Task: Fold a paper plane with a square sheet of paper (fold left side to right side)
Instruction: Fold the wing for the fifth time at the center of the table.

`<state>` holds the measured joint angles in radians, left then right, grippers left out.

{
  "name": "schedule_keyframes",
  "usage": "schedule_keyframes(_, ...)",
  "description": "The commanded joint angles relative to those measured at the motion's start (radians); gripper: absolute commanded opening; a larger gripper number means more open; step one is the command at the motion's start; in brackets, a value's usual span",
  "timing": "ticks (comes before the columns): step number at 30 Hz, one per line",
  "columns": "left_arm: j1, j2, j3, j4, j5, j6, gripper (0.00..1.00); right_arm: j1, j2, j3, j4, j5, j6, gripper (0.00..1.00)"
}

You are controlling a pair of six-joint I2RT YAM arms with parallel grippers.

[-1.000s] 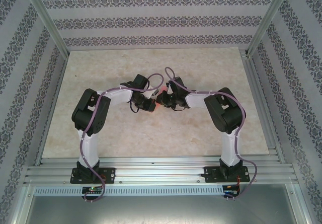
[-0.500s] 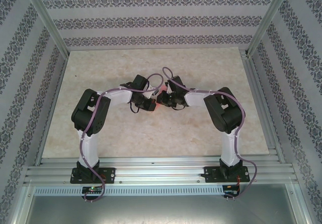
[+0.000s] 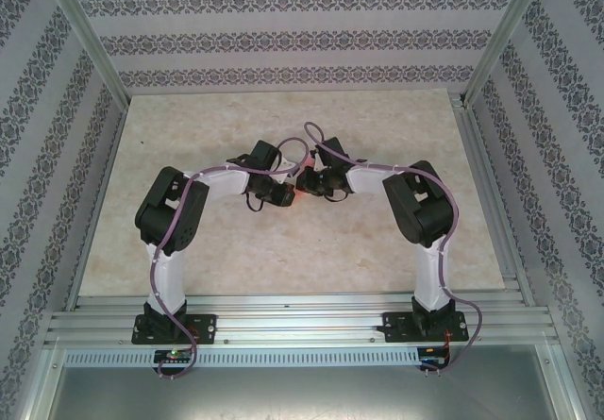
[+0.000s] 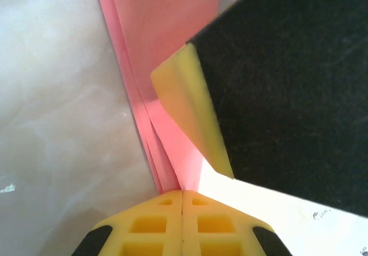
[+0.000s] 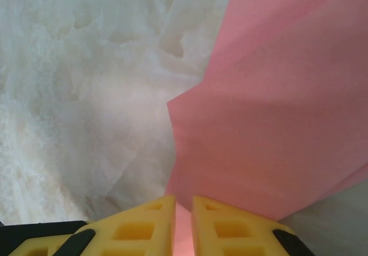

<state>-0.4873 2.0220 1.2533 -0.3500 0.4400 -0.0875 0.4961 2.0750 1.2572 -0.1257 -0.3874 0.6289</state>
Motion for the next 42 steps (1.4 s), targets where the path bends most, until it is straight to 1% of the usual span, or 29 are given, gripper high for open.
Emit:
schedule_keyframes(1, -0.009, 0.093, -0.058, -0.101, -0.132, -0.006, 0.00, -0.039, 0.047, 0.027, -0.054, 0.093, -0.042, 0.16)
schedule_keyframes(6, -0.005, 0.034, -0.064, -0.086, -0.078, -0.026, 0.00, -0.023, 0.047, 0.040, -0.115, 0.122, -0.049, 0.16)
schedule_keyframes(11, 0.021, -0.087, -0.069, -0.075, -0.020, -0.065, 0.00, -0.012, 0.059, 0.077, -0.197, 0.135, -0.055, 0.15)
schedule_keyframes(13, 0.034, -0.144, -0.080, -0.065, 0.003, -0.082, 0.03, -0.011, 0.066, 0.096, -0.222, 0.137, -0.054, 0.15)
schedule_keyframes(16, 0.049, -0.208, -0.102, -0.037, 0.055, -0.109, 0.04, -0.008, 0.078, 0.120, -0.256, 0.143, -0.060, 0.15)
schedule_keyframes(19, 0.049, -0.234, -0.127, 0.016, 0.130, -0.148, 0.02, -0.007, 0.081, 0.129, -0.265, 0.148, -0.058, 0.15)
schedule_keyframes(22, 0.050, -0.223, -0.152, 0.126, 0.223, -0.212, 0.01, -0.007, 0.083, 0.131, -0.267, 0.147, -0.057, 0.15)
schedule_keyframes(24, 0.046, -0.198, -0.148, 0.172, 0.247, -0.240, 0.00, -0.006, 0.084, 0.132, -0.263, 0.141, -0.057, 0.15)
schedule_keyframes(32, 0.039, -0.074, -0.095, 0.256, 0.251, -0.305, 0.00, -0.005, 0.089, 0.136, -0.263, 0.129, -0.050, 0.15)
schedule_keyframes(42, 0.038, 0.016, -0.049, 0.265, 0.219, -0.322, 0.00, -0.004, 0.089, 0.133, -0.259, 0.122, -0.045, 0.15)
